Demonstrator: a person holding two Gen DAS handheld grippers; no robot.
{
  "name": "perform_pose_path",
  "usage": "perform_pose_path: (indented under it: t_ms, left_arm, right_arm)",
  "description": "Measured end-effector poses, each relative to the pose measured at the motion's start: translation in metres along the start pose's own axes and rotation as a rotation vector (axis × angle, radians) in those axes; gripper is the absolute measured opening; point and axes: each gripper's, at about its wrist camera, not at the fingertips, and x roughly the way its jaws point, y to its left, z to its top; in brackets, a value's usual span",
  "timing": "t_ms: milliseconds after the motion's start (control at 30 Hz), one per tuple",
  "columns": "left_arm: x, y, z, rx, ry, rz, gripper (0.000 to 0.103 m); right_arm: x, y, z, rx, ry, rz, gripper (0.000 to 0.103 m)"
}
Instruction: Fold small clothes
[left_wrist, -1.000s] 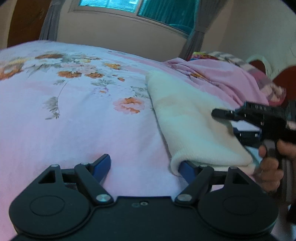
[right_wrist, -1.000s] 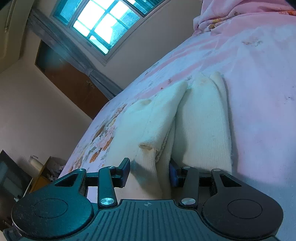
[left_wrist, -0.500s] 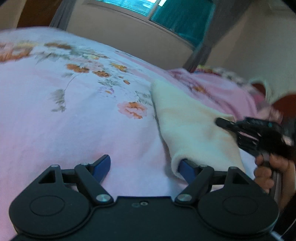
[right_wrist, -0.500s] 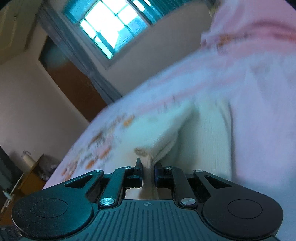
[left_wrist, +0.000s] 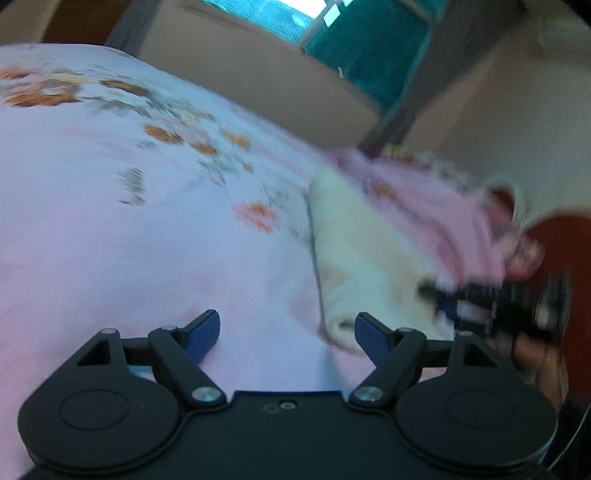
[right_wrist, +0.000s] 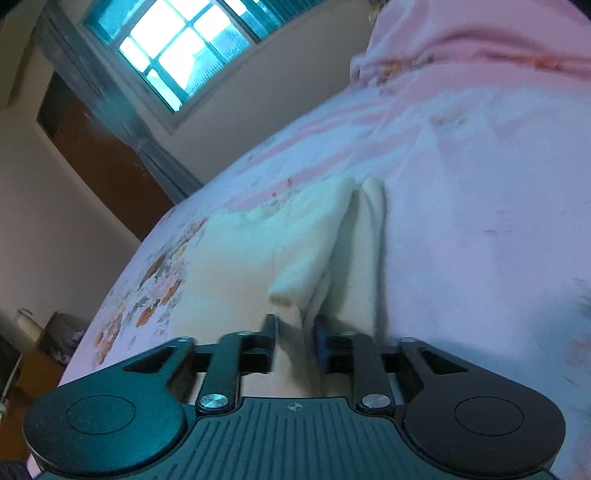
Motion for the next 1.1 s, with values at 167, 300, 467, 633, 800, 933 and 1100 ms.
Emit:
perform_pose_path:
  t_ms: [167, 300, 467, 633, 800, 933, 1100]
  left_arm:
    - [0.004, 0.012, 0.012, -0.058, -0.017, 0.037, 0.078]
    - [0.013, 0.014, 0.028, -0.039, -0.007, 0.115, 0.079]
    - [0.008, 0.031, 0.048, -0.010, -0.039, 0.188, 0.079]
    - [0.014, 0.054, 0.050, -0.007, -0.029, 0.174, 0.079]
    - [0.010, 0.054, 0.042, 0.010, -0.062, 0.163, 0.079]
    - [0.013, 0.048, 0.039, 0.044, -0.055, 0.185, 0.081]
    - [0.014, 0.049, 0.039, 0.048, -0.055, 0.177, 0.083]
  right_arm:
    - [-0.013, -0.014, -0.019, 0.078, 0.058, 0.057, 0.033]
    - [-0.003, -0.008, -0.011, 0.044, 0.086, 0.081, 0.006]
    - [-0.036, 0.000, 0.000, 0.014, 0.001, 0.099, 0.005]
    - [-0.015, -0.012, -0.009, -0.018, 0.120, 0.040, 0.009]
    - [-0.030, -0.014, 0.020, 0.016, -0.087, 0.098, 0.068]
    - [0.006, -0.017, 0.045, 0.010, -0.007, 0.055, 0.053]
    - [0.047, -0.021, 0.051, 0.033, 0.100, 0.073, 0.034]
